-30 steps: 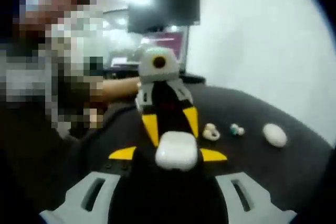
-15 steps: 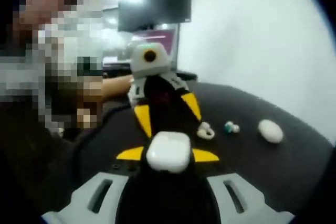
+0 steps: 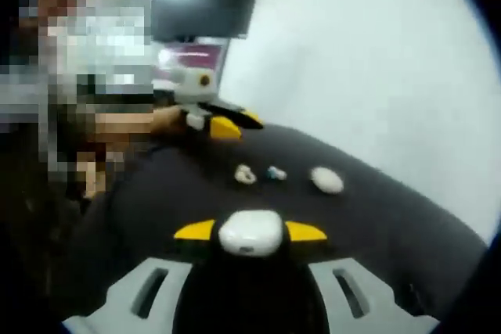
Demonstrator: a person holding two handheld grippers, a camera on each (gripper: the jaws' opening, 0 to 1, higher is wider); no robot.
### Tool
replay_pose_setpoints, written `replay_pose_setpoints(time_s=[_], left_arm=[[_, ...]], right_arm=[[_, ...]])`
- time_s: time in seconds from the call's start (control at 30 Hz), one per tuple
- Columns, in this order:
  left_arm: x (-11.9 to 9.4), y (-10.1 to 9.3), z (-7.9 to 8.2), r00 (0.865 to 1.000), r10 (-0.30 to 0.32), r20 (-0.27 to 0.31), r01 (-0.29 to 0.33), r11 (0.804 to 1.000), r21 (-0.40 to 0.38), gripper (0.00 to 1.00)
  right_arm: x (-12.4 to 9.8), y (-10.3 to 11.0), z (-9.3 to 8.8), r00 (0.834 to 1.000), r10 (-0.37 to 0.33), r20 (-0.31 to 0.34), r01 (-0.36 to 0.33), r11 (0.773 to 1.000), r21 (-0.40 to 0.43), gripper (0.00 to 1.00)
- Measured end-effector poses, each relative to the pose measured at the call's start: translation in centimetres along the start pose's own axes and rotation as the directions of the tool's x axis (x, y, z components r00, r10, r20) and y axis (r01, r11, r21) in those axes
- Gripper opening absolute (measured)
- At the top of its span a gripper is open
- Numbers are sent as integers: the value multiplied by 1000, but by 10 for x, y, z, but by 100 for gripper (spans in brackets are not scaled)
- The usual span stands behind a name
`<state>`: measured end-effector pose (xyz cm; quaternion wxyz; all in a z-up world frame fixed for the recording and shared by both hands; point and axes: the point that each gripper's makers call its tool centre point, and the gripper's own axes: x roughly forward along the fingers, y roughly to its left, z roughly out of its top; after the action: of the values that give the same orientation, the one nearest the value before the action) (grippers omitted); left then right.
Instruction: Pick up three earphones and place each one into its charging case using tactile feedback, ensure that each earphone is properly inserted and securely positioned inside the case.
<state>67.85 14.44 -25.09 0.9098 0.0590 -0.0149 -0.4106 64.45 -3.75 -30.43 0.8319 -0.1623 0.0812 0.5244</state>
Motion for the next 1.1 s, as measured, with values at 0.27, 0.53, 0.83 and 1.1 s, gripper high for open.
replay_pose_setpoints(time_s=[0.27,0.53,0.83,1.1], left_arm=[[-11,27,16,986,148,79,-148,989,-10,28],[-19,36,22,963,233,139,-223,971,-81,26],[-33,55,32,925,339,172,-308,933,-185,27],[-35,64,22,905,409,118,-398,911,-107,25]], right_arm=[[-20,-77,-29,954,-299,-18,297,936,187,34],[-41,-79,1,923,-349,162,310,923,227,41],[-78,-96,27,837,-416,355,228,855,465,40],[-68,-87,23,865,-398,304,248,868,431,38]])
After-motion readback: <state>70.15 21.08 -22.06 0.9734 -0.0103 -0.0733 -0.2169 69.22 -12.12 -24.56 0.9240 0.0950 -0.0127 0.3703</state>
